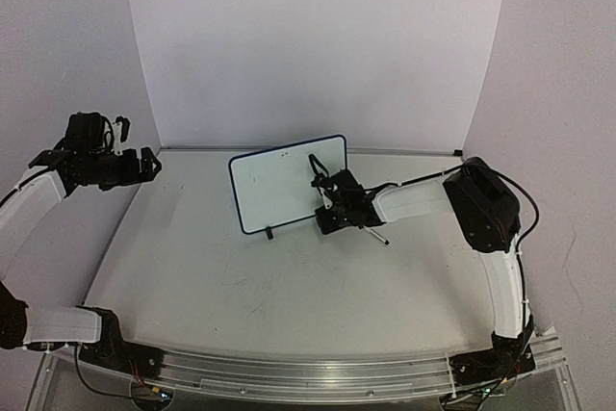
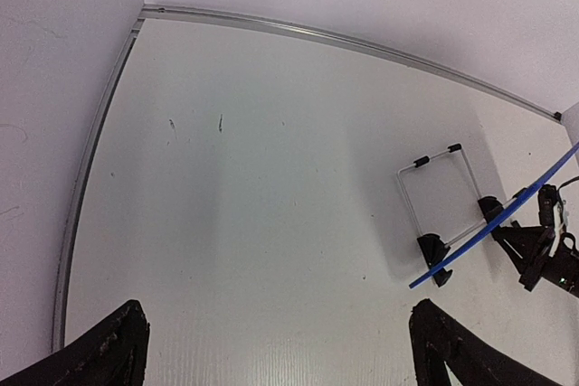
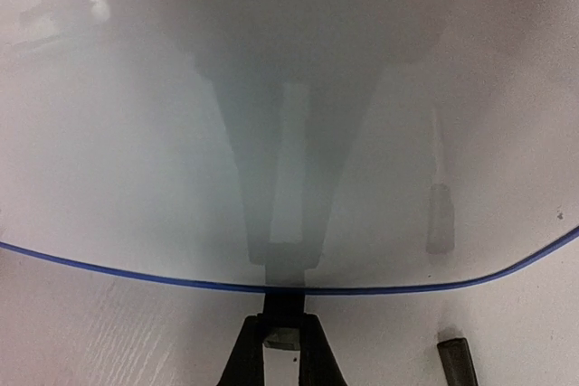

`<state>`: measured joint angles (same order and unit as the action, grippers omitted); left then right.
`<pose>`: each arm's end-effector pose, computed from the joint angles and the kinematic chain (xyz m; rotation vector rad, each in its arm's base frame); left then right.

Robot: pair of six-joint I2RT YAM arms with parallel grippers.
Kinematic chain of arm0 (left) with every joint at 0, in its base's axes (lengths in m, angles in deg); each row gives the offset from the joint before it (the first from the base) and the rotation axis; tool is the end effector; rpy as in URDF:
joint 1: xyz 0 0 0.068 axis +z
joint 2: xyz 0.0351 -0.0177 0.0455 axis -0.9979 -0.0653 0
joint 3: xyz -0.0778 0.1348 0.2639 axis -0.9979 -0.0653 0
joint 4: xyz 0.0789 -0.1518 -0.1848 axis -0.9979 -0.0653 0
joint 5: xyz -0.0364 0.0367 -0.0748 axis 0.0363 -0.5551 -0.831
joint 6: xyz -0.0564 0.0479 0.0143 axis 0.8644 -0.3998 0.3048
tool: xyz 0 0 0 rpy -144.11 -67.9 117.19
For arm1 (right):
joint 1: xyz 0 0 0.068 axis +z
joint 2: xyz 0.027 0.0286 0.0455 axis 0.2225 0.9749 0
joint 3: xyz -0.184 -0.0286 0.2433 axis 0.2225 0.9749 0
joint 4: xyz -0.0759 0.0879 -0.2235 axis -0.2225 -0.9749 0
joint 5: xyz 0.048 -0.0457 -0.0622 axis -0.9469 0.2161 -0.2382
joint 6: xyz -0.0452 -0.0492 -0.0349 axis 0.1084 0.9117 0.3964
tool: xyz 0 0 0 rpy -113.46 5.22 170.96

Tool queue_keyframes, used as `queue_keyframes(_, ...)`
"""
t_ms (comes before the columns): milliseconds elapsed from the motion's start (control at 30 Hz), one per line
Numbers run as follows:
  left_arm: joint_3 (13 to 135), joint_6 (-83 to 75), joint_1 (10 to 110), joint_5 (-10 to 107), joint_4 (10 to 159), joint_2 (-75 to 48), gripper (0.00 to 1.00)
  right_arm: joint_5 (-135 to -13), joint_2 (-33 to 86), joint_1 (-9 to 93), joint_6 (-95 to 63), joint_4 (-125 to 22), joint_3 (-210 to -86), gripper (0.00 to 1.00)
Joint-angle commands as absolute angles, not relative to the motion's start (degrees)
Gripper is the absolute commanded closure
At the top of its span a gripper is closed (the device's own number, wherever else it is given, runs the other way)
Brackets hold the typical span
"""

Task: Write a sentence on the whiteboard
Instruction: Move the whiteboard stand to the center of the board.

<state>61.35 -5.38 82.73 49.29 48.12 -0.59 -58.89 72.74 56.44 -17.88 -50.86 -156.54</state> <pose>0.2288 -0.0225 0.3421 -0.0631 2.2292 -0.2791 0.3768 0.3480 0.1398 -0.6455 2.2497 0.3150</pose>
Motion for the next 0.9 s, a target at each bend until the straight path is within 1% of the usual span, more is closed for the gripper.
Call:
queue_keyframes(0, 61.2, -5.0, 83.0, 48.6, 49.5, 0.2, 0.0, -56.7, 67.0, 57.7, -23.1, -52.7, -152.8, 1.0)
queue_keyframes(533, 61.1, -4.9, 83.0, 48.7, 49.5, -0.2, 0.01, -51.3, 58.3, 64.9, -33.3, -54.8, -140.3, 1.0)
queue_keyframes(867, 61.0, -4.8, 83.0, 48.6, 49.5, -0.5, 0.0, -51.3, 56.3, 68.2, -36.9, -56.1, -138.3, 1.0)
